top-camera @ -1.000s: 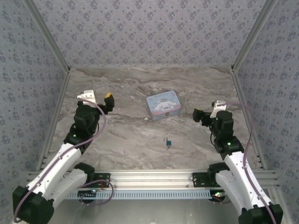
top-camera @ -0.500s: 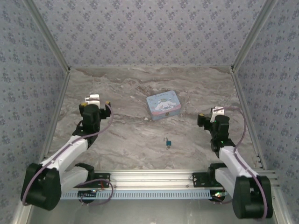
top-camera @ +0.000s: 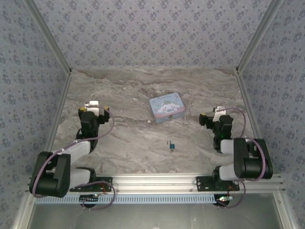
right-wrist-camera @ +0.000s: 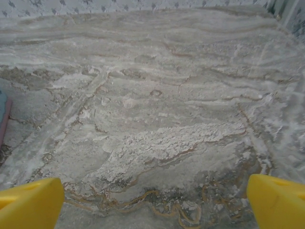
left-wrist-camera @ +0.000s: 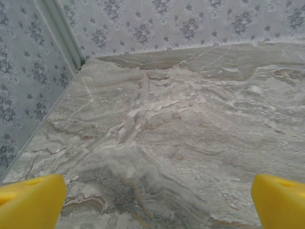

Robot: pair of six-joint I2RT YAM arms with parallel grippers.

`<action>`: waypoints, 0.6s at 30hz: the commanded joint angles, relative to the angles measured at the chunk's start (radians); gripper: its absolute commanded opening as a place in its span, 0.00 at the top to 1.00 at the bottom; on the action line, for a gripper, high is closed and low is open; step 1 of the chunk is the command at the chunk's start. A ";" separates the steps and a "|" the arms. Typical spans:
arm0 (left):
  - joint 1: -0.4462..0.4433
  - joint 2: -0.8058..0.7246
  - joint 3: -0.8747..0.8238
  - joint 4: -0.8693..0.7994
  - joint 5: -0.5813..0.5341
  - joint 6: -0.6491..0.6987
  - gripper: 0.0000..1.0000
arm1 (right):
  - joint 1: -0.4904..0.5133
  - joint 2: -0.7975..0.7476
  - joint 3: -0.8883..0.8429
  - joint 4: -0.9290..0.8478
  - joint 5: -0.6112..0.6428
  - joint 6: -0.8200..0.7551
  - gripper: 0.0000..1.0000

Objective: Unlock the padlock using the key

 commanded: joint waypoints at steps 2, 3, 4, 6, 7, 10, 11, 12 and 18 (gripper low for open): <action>0.049 0.031 -0.012 0.092 0.121 0.008 0.01 | -0.007 0.070 0.066 0.049 -0.038 -0.022 0.00; 0.050 0.044 -0.019 0.102 0.121 0.001 0.01 | -0.006 0.079 0.100 -0.004 -0.037 -0.020 0.00; 0.050 0.061 -0.023 0.108 0.123 -0.003 0.01 | -0.007 0.093 0.136 -0.043 -0.037 -0.017 0.00; 0.052 0.109 -0.046 0.191 0.145 0.002 0.01 | 0.009 0.097 0.158 -0.080 0.013 -0.021 0.00; 0.052 0.128 -0.051 0.216 0.146 0.006 0.01 | 0.009 0.089 0.161 -0.099 0.015 -0.021 0.00; 0.055 0.218 -0.034 0.271 0.144 0.012 0.01 | 0.011 0.092 0.159 -0.095 0.019 -0.022 0.00; 0.067 0.262 -0.025 0.291 0.156 0.001 0.01 | 0.012 0.093 0.158 -0.090 0.020 -0.022 0.00; 0.089 0.314 -0.009 0.329 0.175 -0.015 0.00 | 0.014 0.091 0.159 -0.095 0.026 -0.022 0.00; 0.164 0.309 0.087 0.129 0.247 -0.086 0.01 | 0.024 0.092 0.160 -0.093 0.045 -0.029 0.00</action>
